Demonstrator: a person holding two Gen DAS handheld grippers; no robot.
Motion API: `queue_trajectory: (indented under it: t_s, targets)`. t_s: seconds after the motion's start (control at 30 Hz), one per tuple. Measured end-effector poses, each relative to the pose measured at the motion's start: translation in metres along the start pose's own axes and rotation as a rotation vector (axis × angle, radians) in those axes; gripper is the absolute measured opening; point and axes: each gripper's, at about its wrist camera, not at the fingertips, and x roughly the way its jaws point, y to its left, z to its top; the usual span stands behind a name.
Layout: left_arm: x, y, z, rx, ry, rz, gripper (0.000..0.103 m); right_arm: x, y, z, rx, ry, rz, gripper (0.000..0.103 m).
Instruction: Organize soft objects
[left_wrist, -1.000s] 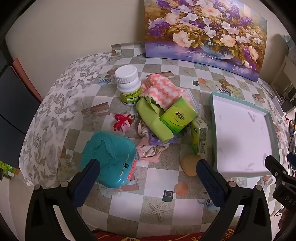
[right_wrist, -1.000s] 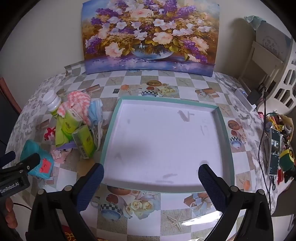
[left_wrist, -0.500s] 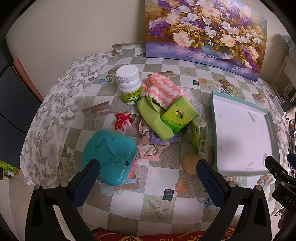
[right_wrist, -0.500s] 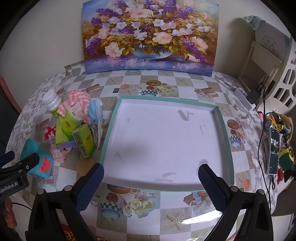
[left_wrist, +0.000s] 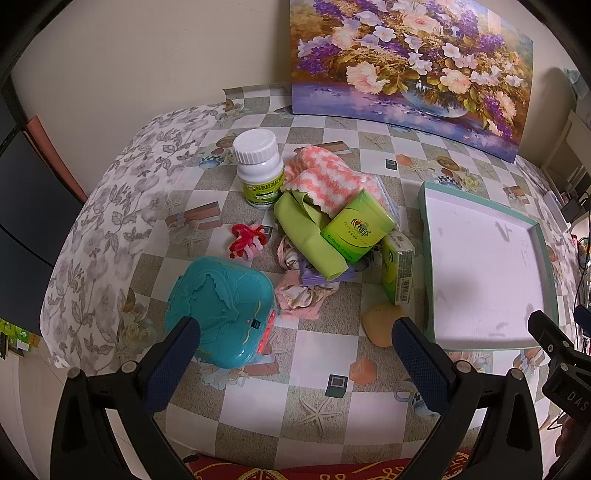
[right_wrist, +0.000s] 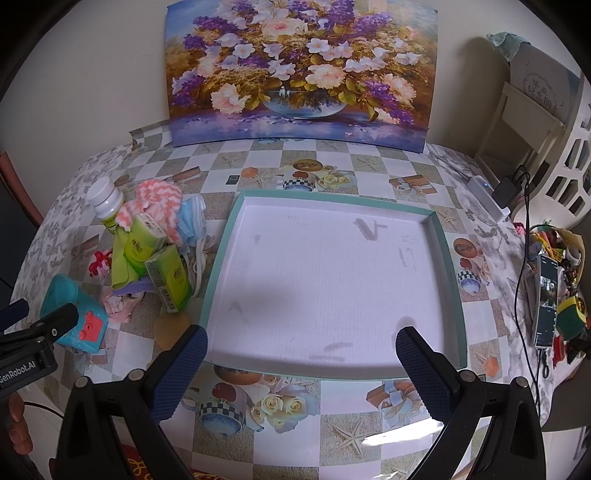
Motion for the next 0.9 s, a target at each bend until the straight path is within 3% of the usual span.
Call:
queue_trajectory:
  t_s: [0.9]
  targets:
    - [-0.0018, -0.0003, -0.0008, 0.002, -0.004, -0.002, 0.103, -0.0004, 0.0017, -0.0025, -0.004, 0.004, -0.001, 0.103]
